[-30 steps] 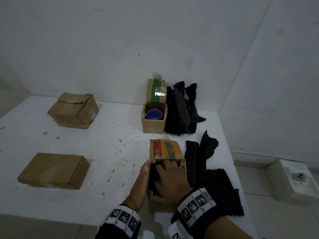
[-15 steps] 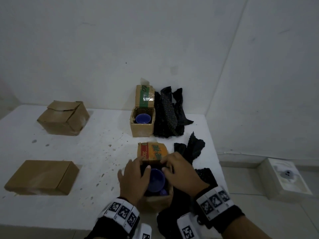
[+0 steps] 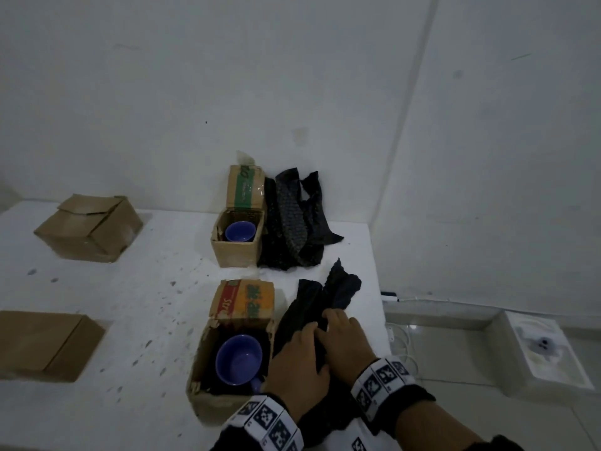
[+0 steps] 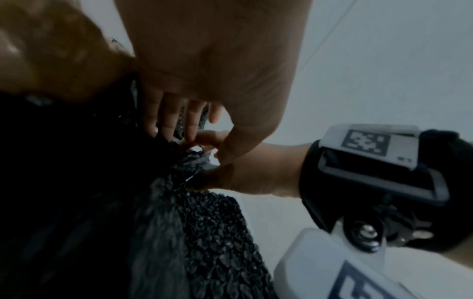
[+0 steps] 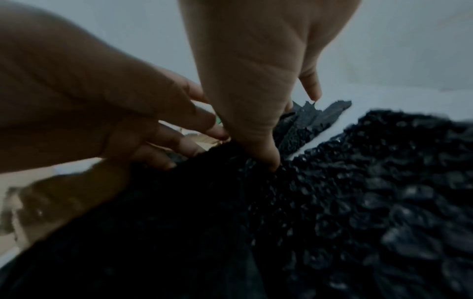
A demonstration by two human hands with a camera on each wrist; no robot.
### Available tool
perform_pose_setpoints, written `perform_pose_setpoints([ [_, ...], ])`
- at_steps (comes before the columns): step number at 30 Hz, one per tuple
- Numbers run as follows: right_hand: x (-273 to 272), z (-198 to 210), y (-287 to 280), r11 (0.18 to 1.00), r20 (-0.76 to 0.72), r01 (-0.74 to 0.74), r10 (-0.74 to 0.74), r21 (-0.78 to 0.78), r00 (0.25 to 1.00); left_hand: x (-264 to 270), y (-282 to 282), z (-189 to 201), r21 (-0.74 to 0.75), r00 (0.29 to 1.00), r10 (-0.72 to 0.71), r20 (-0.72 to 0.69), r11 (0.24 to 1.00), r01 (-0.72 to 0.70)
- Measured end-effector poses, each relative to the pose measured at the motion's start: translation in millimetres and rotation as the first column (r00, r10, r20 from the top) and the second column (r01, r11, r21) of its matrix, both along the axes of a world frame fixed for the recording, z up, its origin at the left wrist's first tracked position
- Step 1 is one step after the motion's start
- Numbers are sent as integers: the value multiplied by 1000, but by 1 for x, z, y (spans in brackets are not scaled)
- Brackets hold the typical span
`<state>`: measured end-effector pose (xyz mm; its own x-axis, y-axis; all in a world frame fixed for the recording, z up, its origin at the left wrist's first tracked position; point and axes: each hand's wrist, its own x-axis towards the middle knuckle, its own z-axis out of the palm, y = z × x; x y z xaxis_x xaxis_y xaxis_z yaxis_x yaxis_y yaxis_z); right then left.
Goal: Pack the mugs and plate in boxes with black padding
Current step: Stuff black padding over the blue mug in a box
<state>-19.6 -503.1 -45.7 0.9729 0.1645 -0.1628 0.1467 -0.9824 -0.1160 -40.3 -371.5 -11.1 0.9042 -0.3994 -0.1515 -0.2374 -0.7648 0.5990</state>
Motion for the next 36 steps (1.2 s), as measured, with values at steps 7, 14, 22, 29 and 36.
perform_pose_setpoints([
  [7,17,-19,-3,988,217,-119,95,102,972,6,-8,-15,57,993,115,-9,992,-114],
  [14,39,16,-11,897,400,-138,-47,420,916,16,-13,-19,-120,978,198,61,974,-189],
  [22,46,67,-30,868,580,-345,84,356,810,35,1,35,-489,945,323,43,832,-262],
  [29,38,93,-37,850,639,-374,57,372,767,48,31,90,-743,964,179,-195,614,-265],
  [36,20,119,5,805,626,-362,-15,471,780,45,100,109,-712,983,113,-145,678,-183],
])
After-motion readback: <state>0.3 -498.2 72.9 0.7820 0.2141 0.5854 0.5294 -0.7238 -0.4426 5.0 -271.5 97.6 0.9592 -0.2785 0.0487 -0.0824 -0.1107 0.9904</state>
